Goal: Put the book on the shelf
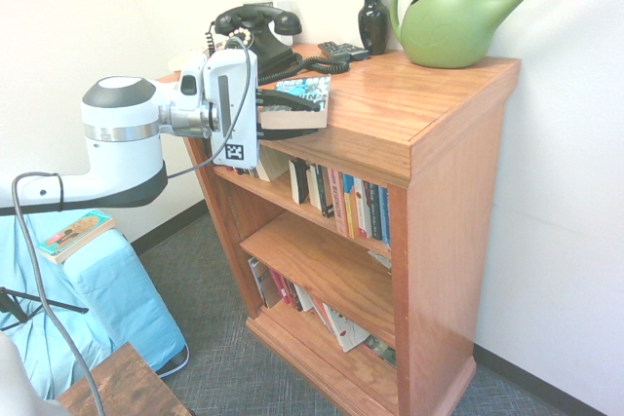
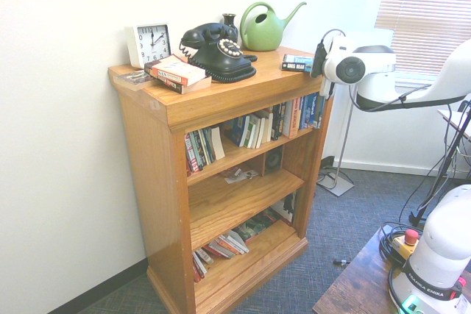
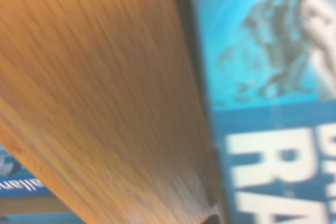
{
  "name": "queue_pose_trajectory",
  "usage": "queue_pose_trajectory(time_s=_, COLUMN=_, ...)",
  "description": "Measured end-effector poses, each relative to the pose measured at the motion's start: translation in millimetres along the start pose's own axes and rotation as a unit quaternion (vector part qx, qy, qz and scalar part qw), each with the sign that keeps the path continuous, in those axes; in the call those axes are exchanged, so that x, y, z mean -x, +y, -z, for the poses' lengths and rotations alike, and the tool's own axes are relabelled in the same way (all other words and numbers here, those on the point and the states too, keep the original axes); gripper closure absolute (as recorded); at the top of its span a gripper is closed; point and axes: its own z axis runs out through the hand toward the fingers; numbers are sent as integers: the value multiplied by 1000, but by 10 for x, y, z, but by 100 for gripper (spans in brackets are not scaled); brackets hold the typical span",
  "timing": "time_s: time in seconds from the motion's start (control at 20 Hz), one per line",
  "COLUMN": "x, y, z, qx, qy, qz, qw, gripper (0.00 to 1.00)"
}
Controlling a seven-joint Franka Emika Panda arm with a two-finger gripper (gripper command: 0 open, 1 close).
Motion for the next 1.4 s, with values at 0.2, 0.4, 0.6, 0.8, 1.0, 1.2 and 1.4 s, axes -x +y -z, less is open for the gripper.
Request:
queue_pose_trajectory(time_s=0.2, x=-16, y=26, z=5, qx=1, qy=-3, qz=-7, qw=1000, gripper=100)
queue_pose_trajectory(time_s=0.4, x=-75, y=46, z=32, qx=-2, qy=-15, qz=-29, qw=999, gripper=100)
queue_pose_trajectory(time_s=0.6, x=-241, y=192, z=263, qx=-2, qy=-46, qz=-85, qw=995, gripper=100)
queue_pose_trajectory(time_s=0.8, x=-340, y=488, z=887, qx=-12, qy=-114, qz=-166, qw=979, gripper=100)
queue_pose_trajectory(time_s=1.0, x=-97, y=531, z=1645, qx=-71, qy=-208, qz=-227, qw=949, gripper=100)
queue_pose_trajectory(time_s=1.2, x=443, y=125, z=2082, qx=-137, qy=-298, qz=-260, qw=908, gripper=100)
queue_pose_trajectory(time_s=1.4, x=852, y=-350, z=2211, qx=-176, qy=-341, qz=-267, qw=884, gripper=100)
